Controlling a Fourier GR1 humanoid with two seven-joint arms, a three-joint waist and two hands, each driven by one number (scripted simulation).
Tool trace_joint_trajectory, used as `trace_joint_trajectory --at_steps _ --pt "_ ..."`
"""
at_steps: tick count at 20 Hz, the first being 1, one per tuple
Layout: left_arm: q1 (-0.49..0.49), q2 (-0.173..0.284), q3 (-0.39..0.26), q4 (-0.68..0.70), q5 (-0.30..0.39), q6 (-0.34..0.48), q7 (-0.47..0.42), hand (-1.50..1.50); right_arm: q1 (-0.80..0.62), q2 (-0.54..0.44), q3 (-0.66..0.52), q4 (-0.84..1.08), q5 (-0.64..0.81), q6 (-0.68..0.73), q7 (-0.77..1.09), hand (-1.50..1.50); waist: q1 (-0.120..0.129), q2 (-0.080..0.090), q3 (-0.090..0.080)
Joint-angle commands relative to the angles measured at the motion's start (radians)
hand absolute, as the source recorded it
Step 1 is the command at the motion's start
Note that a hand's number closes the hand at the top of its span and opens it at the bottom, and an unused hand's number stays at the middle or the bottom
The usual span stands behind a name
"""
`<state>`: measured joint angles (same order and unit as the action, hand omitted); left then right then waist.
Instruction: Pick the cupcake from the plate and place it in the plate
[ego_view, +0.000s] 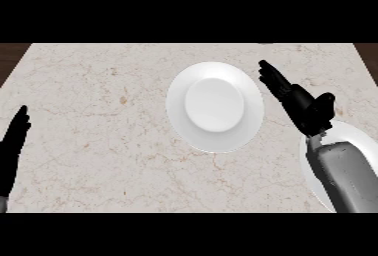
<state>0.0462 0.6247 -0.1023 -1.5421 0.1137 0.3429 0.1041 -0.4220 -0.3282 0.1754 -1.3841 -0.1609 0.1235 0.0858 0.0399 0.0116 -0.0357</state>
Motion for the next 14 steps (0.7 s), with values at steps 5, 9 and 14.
trace_joint_trajectory --at_steps 5,9,14 --pt "-0.127 -0.095 -0.043 -0.014 0.034 -0.032 -0.028 0.0 -0.027 0.094 -0.237 -0.001 -0.089 -0.316 0.136 -1.5 -0.108 -0.014 0.033" --pt "-0.143 -0.122 -0.073 -0.028 0.062 -0.067 -0.017 0.0 0.041 -0.269 0.059 0.055 0.394 -0.173 0.14 1.5 -0.107 -0.005 0.02" --pt "-0.236 -0.184 -0.081 0.061 0.063 -0.099 -0.045 0.0 0.326 0.029 -0.05 -0.075 0.272 -0.485 0.107 -1.5 -0.077 -0.014 0.035"
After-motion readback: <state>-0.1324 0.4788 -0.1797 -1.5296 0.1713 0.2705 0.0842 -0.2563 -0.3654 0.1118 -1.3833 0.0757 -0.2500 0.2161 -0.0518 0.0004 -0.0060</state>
